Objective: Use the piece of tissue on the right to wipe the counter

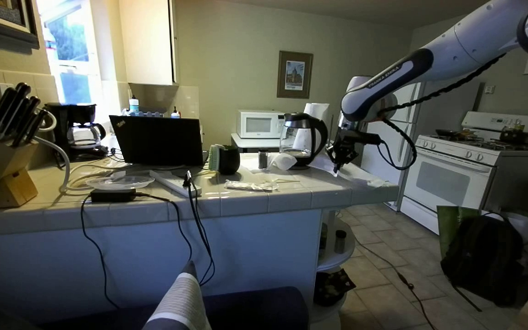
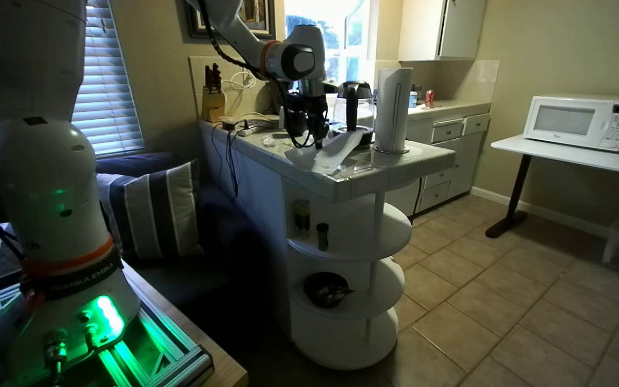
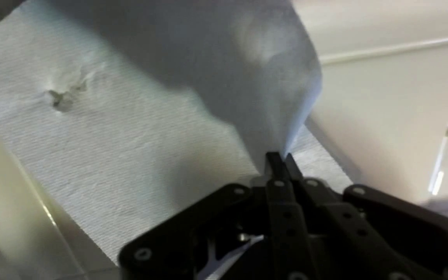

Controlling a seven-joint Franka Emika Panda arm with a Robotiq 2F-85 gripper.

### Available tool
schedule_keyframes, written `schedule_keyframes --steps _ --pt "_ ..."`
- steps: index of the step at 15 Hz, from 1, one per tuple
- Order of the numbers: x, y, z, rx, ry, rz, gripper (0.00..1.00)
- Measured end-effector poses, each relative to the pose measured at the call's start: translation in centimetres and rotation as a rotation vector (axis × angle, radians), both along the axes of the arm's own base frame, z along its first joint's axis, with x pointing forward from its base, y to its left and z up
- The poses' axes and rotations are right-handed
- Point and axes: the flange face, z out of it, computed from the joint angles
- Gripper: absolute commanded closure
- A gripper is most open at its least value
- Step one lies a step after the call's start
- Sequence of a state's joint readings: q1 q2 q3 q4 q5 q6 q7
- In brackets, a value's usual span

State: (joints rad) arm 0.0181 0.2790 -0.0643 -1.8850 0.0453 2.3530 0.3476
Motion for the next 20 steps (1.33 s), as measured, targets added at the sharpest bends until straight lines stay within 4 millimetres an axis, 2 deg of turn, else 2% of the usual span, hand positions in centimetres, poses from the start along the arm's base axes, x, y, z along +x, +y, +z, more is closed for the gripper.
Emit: schedule_keyframes --steps 2,4,7,9,12,17,20 --pt "0.2 1.5 0.6 0.057 -0.035 0.029 1.0" --pt "0.2 3.1 0.4 0.121 -0.044 0.078 1.0" --pt "0.2 5.0 -1.0 0.18 -0.033 0.146 1.0" --pt "0.2 5.4 -2.4 0.184 -0.012 0.161 1.0" --pt "0.4 4.6 -4.0 0.177 0.017 0.154 1.0" --pt "0.5 2.3 -3.8 0.1 0.046 0.121 1.0" --pt "0.6 0.2 -3.6 0.025 0.049 0.071 1.0"
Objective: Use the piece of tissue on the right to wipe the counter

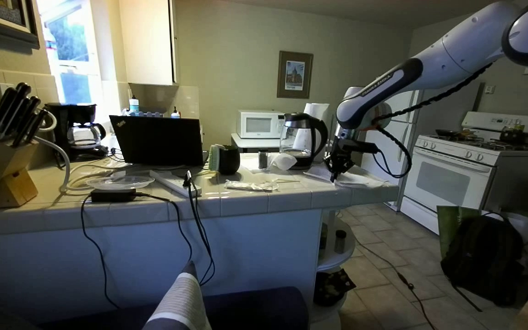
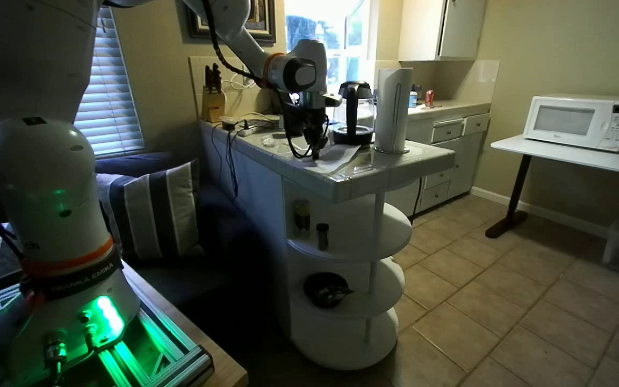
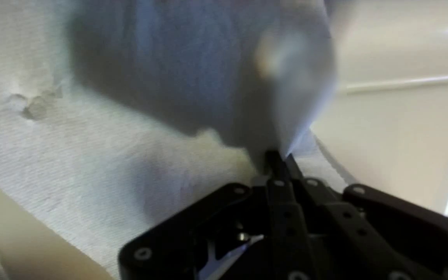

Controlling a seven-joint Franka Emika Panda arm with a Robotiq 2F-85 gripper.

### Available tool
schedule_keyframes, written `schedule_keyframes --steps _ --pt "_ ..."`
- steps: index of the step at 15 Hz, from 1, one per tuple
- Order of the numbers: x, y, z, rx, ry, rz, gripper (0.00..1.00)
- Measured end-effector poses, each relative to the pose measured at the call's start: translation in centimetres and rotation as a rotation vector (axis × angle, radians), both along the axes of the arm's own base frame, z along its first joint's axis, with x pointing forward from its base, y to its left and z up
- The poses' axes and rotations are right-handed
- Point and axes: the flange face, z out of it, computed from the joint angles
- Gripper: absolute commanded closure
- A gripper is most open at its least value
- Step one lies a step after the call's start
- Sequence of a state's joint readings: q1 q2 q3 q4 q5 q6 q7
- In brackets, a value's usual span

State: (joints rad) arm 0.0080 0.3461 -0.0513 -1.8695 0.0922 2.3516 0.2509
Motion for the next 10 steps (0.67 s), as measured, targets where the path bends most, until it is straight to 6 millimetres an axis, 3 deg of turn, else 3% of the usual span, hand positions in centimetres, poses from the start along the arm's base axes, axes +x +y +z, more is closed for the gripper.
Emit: schedule_keyframes --steps 6,10 --pt "1.1 -5.1 -0.1 -0.133 -0.085 -0.145 1.0" --pt "2.7 -7.3 -0.4 -0.149 -0.177 -0.237 1.0"
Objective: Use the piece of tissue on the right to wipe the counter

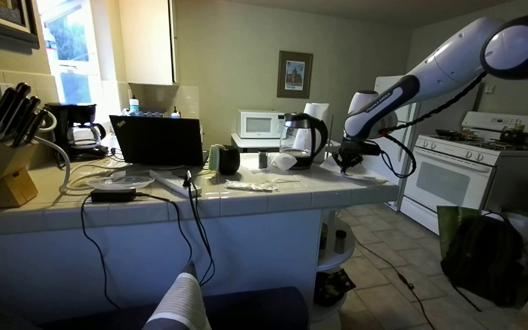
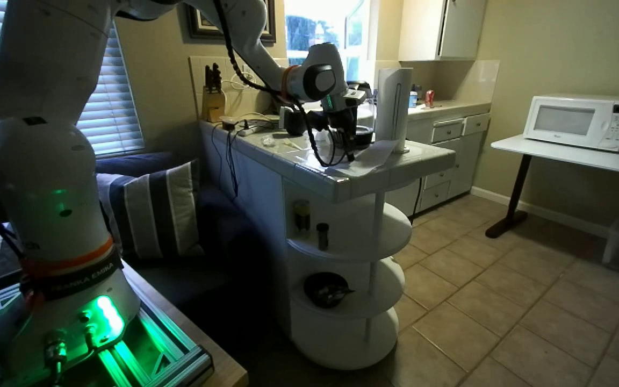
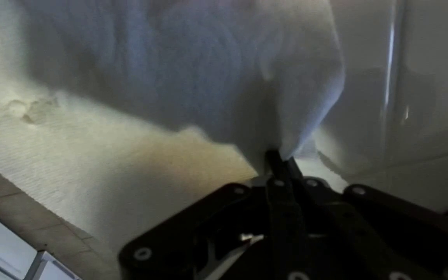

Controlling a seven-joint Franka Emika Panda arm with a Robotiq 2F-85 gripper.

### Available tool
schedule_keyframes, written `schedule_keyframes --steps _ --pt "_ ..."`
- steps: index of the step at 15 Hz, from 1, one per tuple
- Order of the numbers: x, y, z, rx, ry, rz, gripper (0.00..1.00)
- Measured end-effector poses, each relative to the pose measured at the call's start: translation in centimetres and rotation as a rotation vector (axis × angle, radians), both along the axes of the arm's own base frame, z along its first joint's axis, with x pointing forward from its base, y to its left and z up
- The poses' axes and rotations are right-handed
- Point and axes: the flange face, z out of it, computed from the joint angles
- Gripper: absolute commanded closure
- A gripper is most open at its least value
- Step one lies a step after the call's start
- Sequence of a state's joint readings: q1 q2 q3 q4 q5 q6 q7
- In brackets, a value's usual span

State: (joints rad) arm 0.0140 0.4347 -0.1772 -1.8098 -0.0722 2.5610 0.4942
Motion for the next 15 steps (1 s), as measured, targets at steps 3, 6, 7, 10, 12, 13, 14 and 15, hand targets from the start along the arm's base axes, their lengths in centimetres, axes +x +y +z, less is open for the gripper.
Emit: schedule_keyframes --steps 3,6,7,10,12,13,14,15 --pt "1.4 -0.7 -0.2 0.01 -0.057 -0.054 1.0" --pt "2.1 -0.8 -0.2 0.074 -0.078 -0.08 1.0" --pt "2.2 -0.8 -0.2 0.096 -0.077 -0.076 1.0" --pt "2.2 -0.9 0.0 0.134 -0.037 -0.032 1.0" --pt "1.9 -1.2 0.2 0.137 0.011 -0.018 1.0" --pt "1.7 -1.5 0.3 0.13 0.036 -0.018 1.0" --pt "1.5 -2.0 0.3 0.11 0.055 -0.026 1.0" --pt "1.3 -2.8 0.4 0.077 0.067 -0.043 1.0"
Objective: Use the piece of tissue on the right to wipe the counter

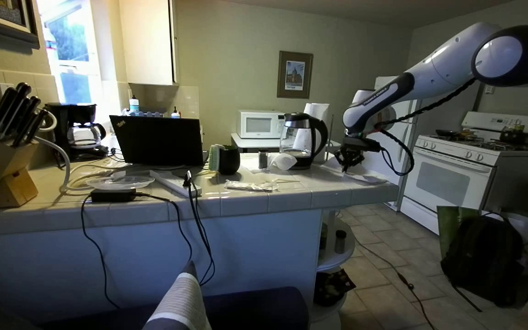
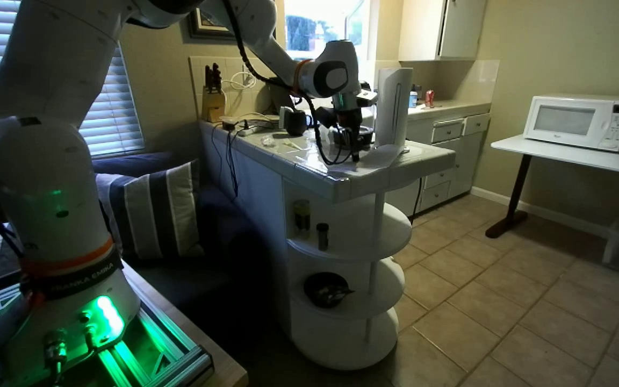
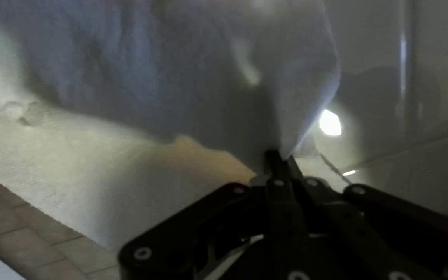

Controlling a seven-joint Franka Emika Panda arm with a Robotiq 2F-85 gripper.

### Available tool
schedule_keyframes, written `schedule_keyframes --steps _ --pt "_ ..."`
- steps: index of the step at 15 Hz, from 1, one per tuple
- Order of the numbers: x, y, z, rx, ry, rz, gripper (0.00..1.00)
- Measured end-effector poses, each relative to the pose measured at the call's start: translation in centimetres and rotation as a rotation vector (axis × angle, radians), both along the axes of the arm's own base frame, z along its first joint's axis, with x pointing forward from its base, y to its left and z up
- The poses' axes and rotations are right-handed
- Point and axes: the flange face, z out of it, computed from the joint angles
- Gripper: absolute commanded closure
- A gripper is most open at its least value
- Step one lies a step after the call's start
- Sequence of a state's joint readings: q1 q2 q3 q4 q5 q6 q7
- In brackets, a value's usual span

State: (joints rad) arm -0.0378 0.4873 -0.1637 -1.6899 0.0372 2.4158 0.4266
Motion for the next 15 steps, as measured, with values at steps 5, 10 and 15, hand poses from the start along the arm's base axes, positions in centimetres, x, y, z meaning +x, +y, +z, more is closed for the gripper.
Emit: schedule_keyframes --steps 5,10,15 --pt "0.3 -1.6 -0.5 -0.179 -0.027 -0.06 1.0" --pt "1.0 -0.7 -0.8 -0.183 -0.09 -0.091 1.0" --pt "1.2 1.3 -0.5 -0.044 -0.102 -0.014 1.0"
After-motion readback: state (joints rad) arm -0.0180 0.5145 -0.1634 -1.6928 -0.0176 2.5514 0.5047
